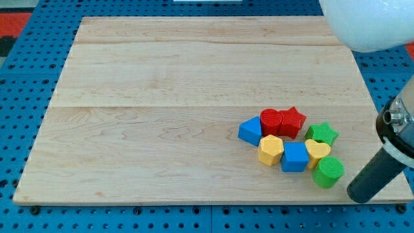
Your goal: Adjust the group of blocks at the bottom side of the board
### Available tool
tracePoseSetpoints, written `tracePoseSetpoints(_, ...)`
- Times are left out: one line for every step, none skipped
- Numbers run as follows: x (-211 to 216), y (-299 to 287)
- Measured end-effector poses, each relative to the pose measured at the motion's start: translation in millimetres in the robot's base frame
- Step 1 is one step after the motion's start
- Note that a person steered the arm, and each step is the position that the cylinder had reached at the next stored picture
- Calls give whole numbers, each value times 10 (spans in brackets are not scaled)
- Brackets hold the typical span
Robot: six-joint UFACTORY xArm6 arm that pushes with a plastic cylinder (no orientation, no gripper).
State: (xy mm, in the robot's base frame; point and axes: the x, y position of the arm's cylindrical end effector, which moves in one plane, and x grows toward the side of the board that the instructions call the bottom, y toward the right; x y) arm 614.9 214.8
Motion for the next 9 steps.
tracePoseSetpoints(-135,-160)
tracePoseSetpoints(-366,-399)
tracePoseSetpoints(-432,-660)
tracePoseSetpoints(-342,-683)
tracePoseSetpoints(-205,-714)
tracePoseSetpoints(-417,81)
tracePoseSetpoints(-806,152)
tracePoseSetpoints(-899,-32)
tracePoseSetpoints(-1031,-167)
